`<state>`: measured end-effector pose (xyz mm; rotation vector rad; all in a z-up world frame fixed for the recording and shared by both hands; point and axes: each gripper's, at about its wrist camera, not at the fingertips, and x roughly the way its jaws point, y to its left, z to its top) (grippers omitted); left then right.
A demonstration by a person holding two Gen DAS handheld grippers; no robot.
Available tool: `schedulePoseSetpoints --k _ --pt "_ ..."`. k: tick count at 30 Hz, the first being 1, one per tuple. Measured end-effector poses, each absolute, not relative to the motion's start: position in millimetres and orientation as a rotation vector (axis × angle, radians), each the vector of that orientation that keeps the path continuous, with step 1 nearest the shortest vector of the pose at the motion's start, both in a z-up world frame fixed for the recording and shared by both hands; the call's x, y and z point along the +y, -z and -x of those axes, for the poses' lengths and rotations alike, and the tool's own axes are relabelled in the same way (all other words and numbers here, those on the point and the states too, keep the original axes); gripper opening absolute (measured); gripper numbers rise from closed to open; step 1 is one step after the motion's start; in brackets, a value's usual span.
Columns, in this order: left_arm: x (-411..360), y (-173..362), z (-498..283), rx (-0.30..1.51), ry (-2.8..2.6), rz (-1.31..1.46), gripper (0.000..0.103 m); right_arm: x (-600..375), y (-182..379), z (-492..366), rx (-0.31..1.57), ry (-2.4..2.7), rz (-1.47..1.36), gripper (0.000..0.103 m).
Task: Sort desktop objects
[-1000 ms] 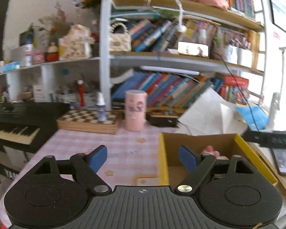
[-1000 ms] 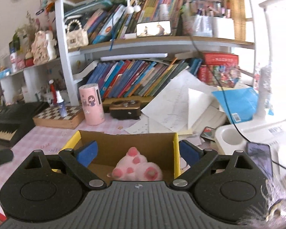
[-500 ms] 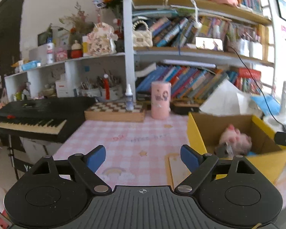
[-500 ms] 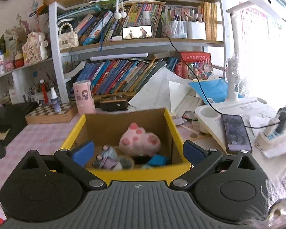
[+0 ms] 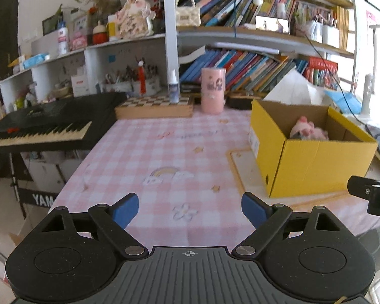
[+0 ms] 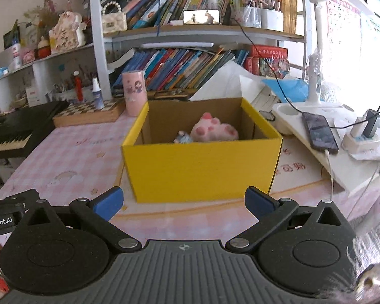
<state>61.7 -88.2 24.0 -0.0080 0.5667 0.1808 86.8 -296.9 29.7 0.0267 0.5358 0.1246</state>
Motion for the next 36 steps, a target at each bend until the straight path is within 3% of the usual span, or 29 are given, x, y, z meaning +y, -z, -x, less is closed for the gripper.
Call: schedulePoseSetpoints --k 36 --pt "-60 -12 -14 0.636 -0.131 0.026 0.093 -251 -8 -35 0.677 -0.145 -0.029 0.103"
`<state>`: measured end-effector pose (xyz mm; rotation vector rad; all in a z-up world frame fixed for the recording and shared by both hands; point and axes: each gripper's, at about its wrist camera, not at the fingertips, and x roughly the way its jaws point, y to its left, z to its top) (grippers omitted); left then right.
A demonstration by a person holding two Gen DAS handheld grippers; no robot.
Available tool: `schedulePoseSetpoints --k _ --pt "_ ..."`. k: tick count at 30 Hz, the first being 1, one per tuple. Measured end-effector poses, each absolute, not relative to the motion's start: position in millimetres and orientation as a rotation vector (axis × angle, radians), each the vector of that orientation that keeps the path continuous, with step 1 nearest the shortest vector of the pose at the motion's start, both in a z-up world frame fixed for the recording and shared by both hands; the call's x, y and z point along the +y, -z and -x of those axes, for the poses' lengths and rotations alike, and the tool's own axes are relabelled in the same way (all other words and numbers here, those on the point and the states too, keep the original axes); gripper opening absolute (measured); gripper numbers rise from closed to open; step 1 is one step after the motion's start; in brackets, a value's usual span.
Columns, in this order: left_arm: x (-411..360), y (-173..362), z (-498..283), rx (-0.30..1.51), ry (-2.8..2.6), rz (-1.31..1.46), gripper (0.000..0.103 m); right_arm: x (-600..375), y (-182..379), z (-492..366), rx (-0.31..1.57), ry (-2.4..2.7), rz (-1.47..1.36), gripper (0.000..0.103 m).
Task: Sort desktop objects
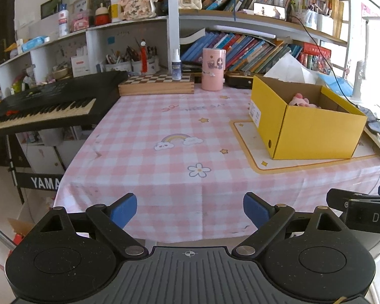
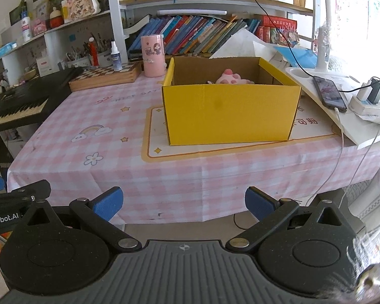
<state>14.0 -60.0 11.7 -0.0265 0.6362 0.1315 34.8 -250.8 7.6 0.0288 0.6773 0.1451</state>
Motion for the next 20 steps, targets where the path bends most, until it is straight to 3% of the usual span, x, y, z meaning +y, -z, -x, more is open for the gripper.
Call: schedulePoseSetpoints --k 20 --pt "-58.1 -11.6 -15.9 0.631 -0.105 0.024 0.097 -250.8 -6.6 -37.0 0.696 -0.131 -0.056 0.103"
